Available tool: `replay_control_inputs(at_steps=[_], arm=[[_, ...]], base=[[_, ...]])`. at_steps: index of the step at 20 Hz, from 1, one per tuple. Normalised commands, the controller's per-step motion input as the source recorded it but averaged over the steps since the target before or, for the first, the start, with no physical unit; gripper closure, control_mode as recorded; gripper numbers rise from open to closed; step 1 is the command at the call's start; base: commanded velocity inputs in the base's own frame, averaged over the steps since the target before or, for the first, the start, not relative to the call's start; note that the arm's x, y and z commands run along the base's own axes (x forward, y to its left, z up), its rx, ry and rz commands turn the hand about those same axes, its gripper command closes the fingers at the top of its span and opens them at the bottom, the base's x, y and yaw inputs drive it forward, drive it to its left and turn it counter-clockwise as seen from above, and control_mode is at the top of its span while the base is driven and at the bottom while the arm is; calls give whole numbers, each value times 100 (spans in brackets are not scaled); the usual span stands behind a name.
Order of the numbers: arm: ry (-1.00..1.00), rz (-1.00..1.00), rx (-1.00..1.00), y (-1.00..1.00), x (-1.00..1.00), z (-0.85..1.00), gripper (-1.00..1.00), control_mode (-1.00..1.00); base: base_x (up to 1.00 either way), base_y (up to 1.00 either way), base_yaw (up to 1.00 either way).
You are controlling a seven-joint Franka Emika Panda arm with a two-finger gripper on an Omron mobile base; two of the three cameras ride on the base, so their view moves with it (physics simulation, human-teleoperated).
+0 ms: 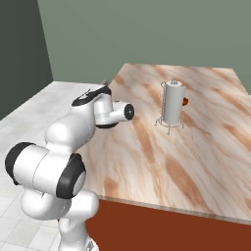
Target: Move the mustard and mayonnaise from the cabinet to the dining counter.
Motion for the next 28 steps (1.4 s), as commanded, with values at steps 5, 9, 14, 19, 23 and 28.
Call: replay_control_inputs(at_steps=[5, 9, 14, 19, 23, 28], arm=[[0, 5, 1, 0, 36, -17, 100, -100], [0, 10, 0, 5, 22, -22, 100, -100], [-5, 9, 0, 6, 19, -19, 100, -100], [-8, 6, 0, 7, 28, -15, 100, -100], [-7, 3, 0, 8, 33, -12, 100, -100], [0, 1, 0, 2, 29, -18, 100, -100]], base=[[0, 0, 0], [0, 0, 0], [0, 0, 0], [0, 0, 0], [0, 0, 0], [0, 0, 0]])
